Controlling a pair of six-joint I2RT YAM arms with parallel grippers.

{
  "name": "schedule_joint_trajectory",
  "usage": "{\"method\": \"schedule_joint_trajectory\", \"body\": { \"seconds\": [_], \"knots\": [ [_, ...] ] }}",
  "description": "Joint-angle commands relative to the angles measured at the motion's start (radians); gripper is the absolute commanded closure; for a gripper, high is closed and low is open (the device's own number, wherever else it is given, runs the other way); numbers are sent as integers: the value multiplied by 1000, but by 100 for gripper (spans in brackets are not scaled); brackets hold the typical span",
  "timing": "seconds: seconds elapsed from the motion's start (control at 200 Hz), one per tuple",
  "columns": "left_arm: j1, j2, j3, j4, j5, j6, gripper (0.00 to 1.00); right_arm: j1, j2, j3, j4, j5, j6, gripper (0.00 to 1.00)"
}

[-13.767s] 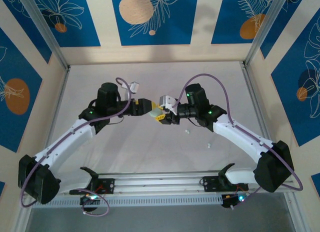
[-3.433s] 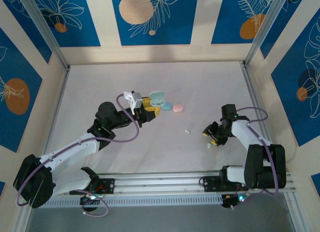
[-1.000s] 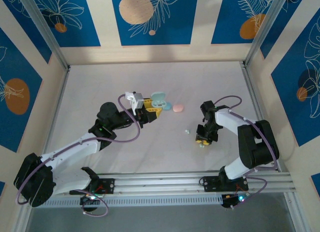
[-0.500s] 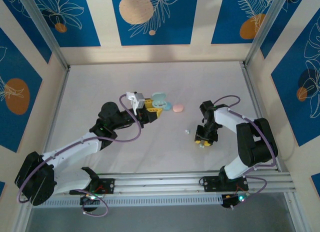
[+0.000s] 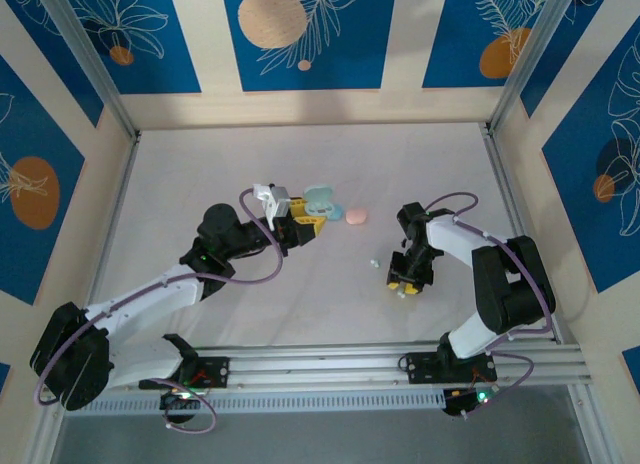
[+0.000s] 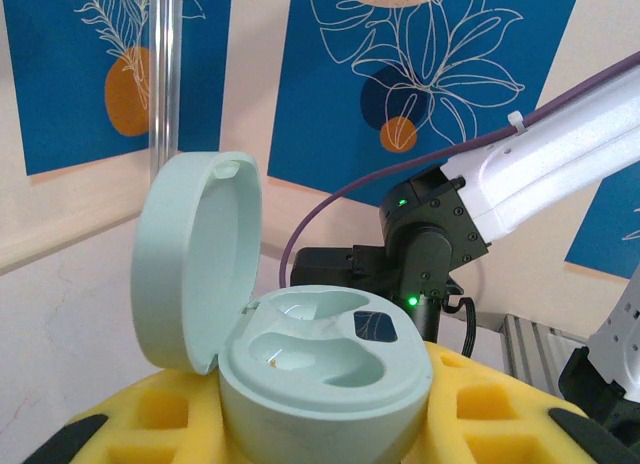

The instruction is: Insert wireless bluetooth earbuds into charging case

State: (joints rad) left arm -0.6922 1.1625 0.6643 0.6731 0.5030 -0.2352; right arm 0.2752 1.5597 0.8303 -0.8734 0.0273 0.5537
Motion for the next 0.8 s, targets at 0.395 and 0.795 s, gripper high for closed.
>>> {"method": "schedule_joint_trajectory", "body": {
  "seconds": [0.395,0.795],
  "knots": [
    [-16,-9,20,25,-6,-13,67,14,16,15,-26,17,12,73],
    [-16,-15,17,18,-10,-7,67,25,23,14,-28,28,18,80]
  ]
}}
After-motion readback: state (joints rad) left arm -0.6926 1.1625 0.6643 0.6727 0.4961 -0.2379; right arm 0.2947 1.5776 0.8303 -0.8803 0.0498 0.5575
